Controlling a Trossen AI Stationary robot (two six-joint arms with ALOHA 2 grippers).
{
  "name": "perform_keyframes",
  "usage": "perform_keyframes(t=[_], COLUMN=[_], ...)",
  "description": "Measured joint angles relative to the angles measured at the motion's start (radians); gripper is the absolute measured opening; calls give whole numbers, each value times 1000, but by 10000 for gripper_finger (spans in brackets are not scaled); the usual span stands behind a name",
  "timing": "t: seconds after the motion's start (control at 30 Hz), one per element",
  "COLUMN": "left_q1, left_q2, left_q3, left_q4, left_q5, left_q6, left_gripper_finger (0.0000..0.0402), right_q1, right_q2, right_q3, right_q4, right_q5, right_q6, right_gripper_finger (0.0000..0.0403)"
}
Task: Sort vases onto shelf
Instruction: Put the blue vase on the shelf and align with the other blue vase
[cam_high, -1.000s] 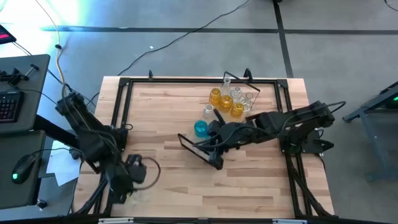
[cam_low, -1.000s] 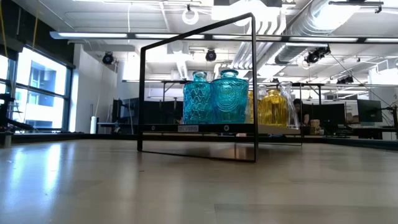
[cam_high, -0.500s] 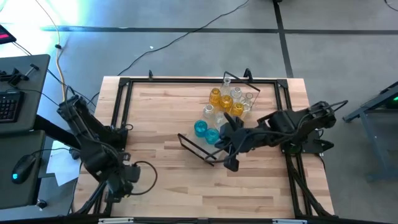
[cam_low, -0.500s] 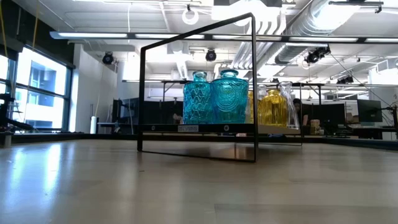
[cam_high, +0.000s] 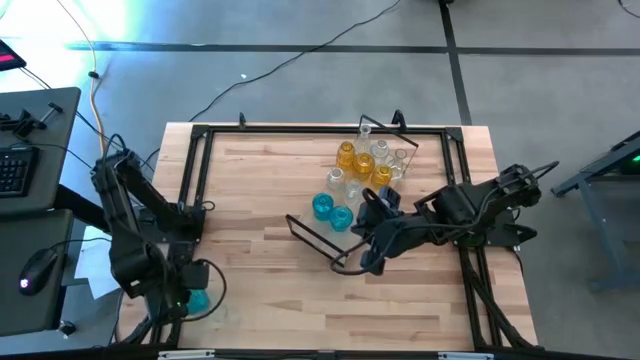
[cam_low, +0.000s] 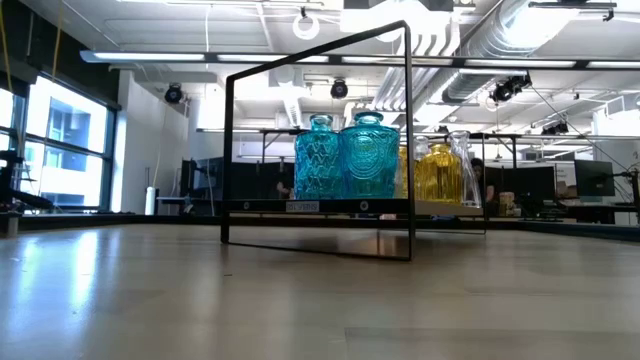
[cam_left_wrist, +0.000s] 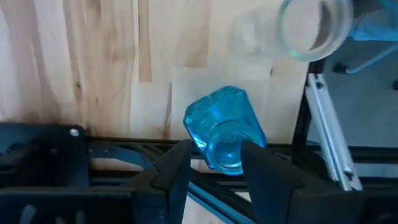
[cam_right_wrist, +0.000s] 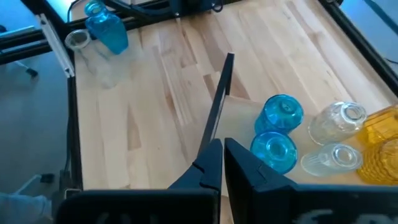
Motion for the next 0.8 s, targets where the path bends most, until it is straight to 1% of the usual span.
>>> perform_keyframes(t=[0.1, 0.3, 0.5, 0.57, 0.7, 0.8], left_q1=[-25, -56, -89, -99, -104, -104], left_q2=[-21, -109, -195, -206, -209, -209], left_q3=[-70, -154, -284, -312, -344, -386], left_q4=[47, 98, 237, 281, 300, 344], left_q5=[5, -30, 19, 24, 22, 25], left_q6=[-53, -143, -204, -222, -216, -219], left_gripper_finger=[133, 133, 133, 133, 133, 133], right_q1=[-2, -2, -2, -2, -1, -1], right_q2=[0, -1, -1, -1, -1, -1], right_q3=[0, 0, 0, 0, 0, 0], right_q4=[0, 0, 1, 1, 3, 7], right_q5=[22, 24, 24, 25, 26, 26], right_q6=[18, 69, 110, 120, 121, 121], right_gripper_finger=[0, 0, 0, 0, 0, 0])
